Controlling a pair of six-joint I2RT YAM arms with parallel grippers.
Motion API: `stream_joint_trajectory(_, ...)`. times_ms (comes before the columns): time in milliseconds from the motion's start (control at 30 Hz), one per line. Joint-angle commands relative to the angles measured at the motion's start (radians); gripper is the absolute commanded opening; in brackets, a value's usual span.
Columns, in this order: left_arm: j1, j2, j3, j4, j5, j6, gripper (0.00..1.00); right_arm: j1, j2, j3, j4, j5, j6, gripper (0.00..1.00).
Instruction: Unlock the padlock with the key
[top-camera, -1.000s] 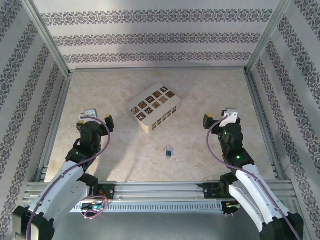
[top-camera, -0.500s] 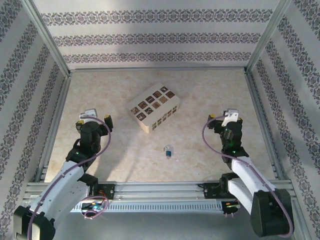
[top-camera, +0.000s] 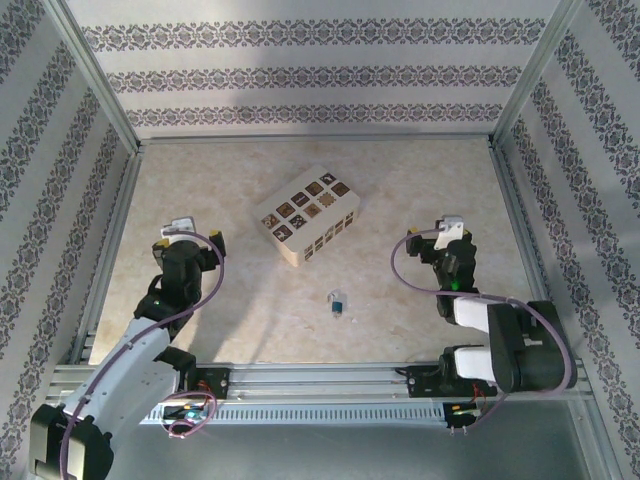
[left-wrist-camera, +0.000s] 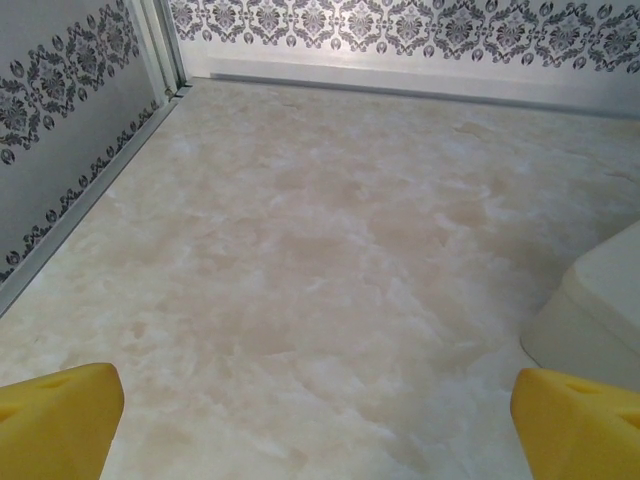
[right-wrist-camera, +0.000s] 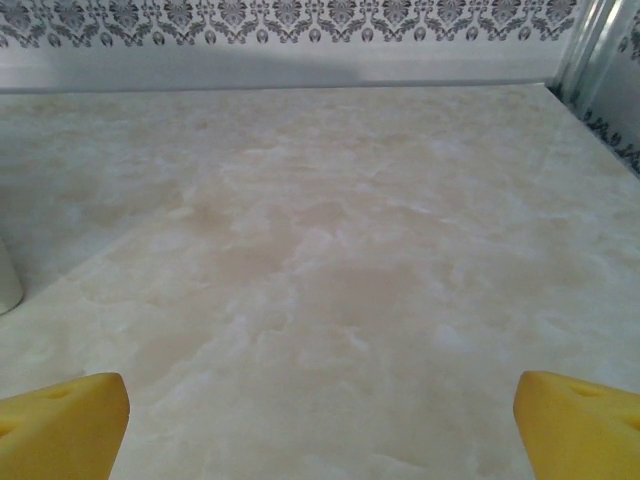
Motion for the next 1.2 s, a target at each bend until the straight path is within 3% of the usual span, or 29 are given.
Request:
stream_joint_trajectory(0, 0.023, 0.005, -0.019, 0.038, -0.005, 0.026, 0.99, -0.008, 0.073, 0.003, 0.189, -0.044, -0.028, 0.98)
stream_joint_trajectory(267, 0.062, 0.012, -0.037, 0.053, 0.011, 0.03, 0.99, -0.01, 0.228, 0.013, 0.331, -0.051, -0.023, 0.98)
stream_joint_trajectory(500, 0.099, 0.028, -0.06, 0.084, 0.014, 0.035, 0.99, -0.021, 0.221, 0.066, 0.232, -0.002, 0.003, 0.98)
stream_joint_trajectory(633, 0.116, 0.053, -0.074, 0.113, 0.013, 0.041, 0.99, -0.025, 0.204, 0.135, 0.058, 0.074, 0.034, 0.99)
stream_joint_trajectory(1167, 0.168, 0.242, -0.134, 0.354, 0.038, 0.069, 0.99, -0.022, 0.207, 0.135, 0.073, 0.076, 0.032, 0.98)
